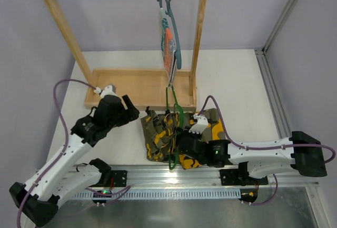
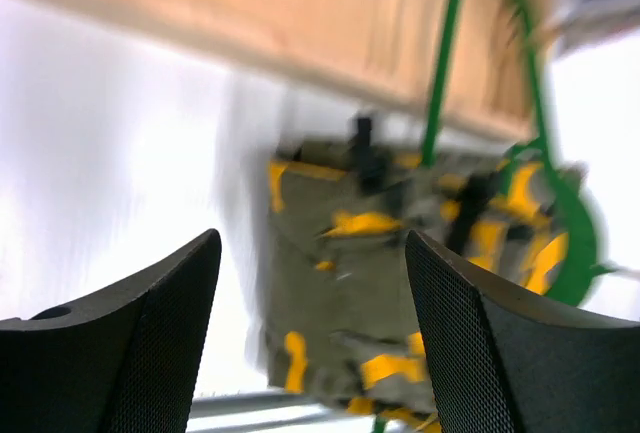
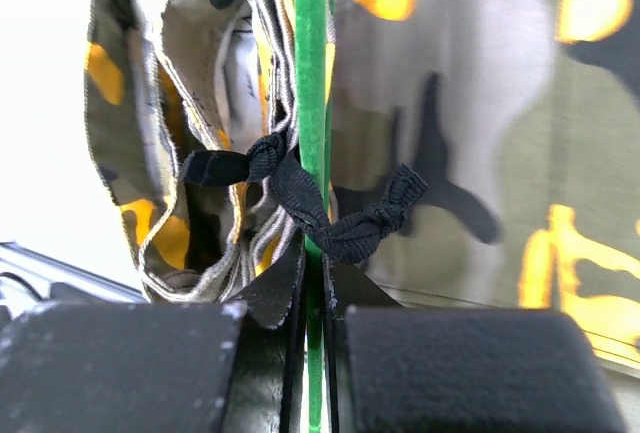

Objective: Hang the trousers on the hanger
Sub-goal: Place trousers on hanger

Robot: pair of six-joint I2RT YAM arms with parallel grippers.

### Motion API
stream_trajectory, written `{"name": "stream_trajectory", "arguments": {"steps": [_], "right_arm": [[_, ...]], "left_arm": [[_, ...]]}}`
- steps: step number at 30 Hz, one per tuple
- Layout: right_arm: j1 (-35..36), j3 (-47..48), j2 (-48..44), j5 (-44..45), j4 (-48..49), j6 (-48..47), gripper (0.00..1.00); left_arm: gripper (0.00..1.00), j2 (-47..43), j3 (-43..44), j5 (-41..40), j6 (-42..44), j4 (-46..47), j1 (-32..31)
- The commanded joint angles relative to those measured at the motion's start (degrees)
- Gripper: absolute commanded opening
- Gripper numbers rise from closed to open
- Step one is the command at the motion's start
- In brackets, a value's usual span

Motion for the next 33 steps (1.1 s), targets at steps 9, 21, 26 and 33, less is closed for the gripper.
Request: {"name": "stream_trajectory", "arguments": {"steps": [9,21,26,33], "right_arm": [[-0.1,19.79,14.4,-1.54,8.53,-5.4,0.04],[-0.1,12.59,7.19,1.88,1.67,-5.14,0.04],[-0.01,9.34,6.66,1.01,0.71,-5.14,0.04],[0.08,5.29,4.82,1.62,-3.34,-4.35,0.04]], "left_arm": [[0.75,0.16,20.66,-20.11,6.12,-20.52,0.5],[0.73,-1.6,10.57,-0.81,5.95,-10.07,0.5],[0.66,0.42,2.13,12.04,4.2,-1.82,0.41],[0.63,-5.11,-13.96,8.47,-4.95,2.42,-0.21]]}}
